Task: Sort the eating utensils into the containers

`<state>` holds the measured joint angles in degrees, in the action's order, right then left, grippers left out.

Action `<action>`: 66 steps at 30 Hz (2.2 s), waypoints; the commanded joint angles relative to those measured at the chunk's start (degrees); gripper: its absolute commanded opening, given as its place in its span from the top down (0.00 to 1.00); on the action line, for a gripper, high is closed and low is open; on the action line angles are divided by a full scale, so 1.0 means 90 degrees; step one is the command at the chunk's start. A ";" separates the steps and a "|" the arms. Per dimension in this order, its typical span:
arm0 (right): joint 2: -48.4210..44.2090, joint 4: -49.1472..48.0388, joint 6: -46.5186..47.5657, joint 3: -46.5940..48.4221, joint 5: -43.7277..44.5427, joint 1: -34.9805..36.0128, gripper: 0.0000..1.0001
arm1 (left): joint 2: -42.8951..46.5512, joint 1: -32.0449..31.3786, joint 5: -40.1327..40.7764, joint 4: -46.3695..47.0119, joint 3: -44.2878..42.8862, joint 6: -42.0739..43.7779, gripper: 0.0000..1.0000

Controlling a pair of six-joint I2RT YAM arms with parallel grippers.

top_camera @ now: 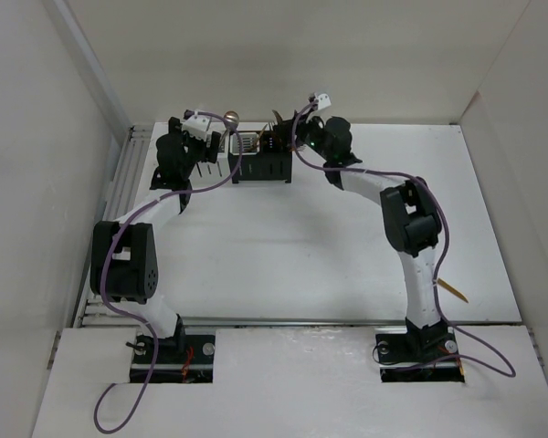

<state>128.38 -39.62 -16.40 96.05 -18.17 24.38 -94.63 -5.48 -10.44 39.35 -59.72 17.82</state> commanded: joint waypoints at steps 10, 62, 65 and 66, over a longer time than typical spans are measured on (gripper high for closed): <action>-0.3139 0.3106 0.0074 -0.0789 0.0061 -0.1222 0.08 | 0.0572 0.0003 -0.0208 0.0198 -0.0093 -0.0008 0.26; -0.4851 0.8426 -0.7135 -0.5946 0.2870 -0.4301 1.00 | 0.0719 0.0296 -0.0198 0.1311 0.0659 -0.0438 0.23; -0.4665 0.8182 -0.6178 -0.5478 0.2966 -0.4301 1.00 | 0.0719 0.0296 -0.0198 0.1311 0.0659 -0.0438 0.23; -0.4664 0.8181 -0.5963 -0.5303 0.3305 -0.4069 1.00 | 0.0719 0.0296 -0.0198 0.1311 0.0659 -0.0438 0.23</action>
<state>84.38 39.20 -78.76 45.19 8.08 -13.69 -88.36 -3.25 -12.36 48.45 -51.48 14.13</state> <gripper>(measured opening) 0.214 0.765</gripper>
